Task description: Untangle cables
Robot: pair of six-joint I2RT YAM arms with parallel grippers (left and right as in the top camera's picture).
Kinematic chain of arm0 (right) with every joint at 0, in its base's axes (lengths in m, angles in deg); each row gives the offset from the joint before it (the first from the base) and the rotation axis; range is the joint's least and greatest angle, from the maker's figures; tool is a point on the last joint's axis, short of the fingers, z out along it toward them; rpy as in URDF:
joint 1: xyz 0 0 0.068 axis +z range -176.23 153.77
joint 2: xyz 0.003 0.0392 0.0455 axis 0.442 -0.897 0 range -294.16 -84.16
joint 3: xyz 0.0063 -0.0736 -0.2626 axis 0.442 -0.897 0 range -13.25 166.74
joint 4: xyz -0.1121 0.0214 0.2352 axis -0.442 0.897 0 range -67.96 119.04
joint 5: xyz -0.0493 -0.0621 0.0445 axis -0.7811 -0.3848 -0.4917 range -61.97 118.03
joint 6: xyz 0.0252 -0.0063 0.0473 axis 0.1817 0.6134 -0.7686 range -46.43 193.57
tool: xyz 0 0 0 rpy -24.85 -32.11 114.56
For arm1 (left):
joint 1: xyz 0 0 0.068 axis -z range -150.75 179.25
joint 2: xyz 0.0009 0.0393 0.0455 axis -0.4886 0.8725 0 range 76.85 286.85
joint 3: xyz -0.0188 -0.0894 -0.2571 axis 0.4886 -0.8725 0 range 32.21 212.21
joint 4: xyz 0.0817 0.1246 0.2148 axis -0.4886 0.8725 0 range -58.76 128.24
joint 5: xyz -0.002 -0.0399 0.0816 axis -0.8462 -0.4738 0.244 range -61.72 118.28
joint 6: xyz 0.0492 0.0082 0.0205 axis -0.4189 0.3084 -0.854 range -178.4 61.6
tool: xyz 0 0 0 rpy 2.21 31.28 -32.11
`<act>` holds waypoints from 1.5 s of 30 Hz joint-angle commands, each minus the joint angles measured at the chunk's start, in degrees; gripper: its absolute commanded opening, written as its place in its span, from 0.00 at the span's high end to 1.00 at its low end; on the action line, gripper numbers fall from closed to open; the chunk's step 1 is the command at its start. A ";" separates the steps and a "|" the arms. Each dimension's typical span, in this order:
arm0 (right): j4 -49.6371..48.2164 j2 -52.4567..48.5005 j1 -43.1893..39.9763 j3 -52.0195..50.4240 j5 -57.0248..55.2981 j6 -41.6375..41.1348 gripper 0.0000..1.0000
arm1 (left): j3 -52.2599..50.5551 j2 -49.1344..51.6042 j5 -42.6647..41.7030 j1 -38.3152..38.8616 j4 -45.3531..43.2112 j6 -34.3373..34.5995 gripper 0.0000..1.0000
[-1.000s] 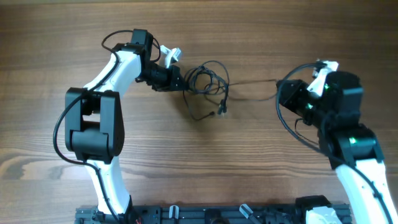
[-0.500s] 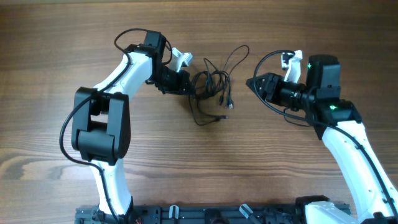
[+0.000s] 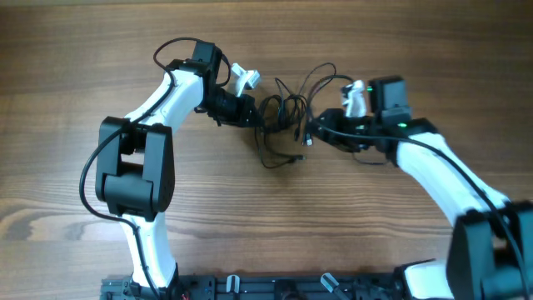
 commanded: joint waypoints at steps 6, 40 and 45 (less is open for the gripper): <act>-12.26 -7.56 2.19 0.98 -4.55 -5.31 0.48 | 0.11 -0.52 -1.79 0.00 0.02 -1.55 0.96; -23.82 -0.39 9.11 1.01 -20.15 -12.72 0.96 | 0.11 -0.52 -1.77 0.00 0.00 -1.53 0.92; -21.46 10.88 7.56 1.01 -20.37 -10.75 0.96 | 0.11 -0.52 -1.77 0.00 0.02 -1.53 0.93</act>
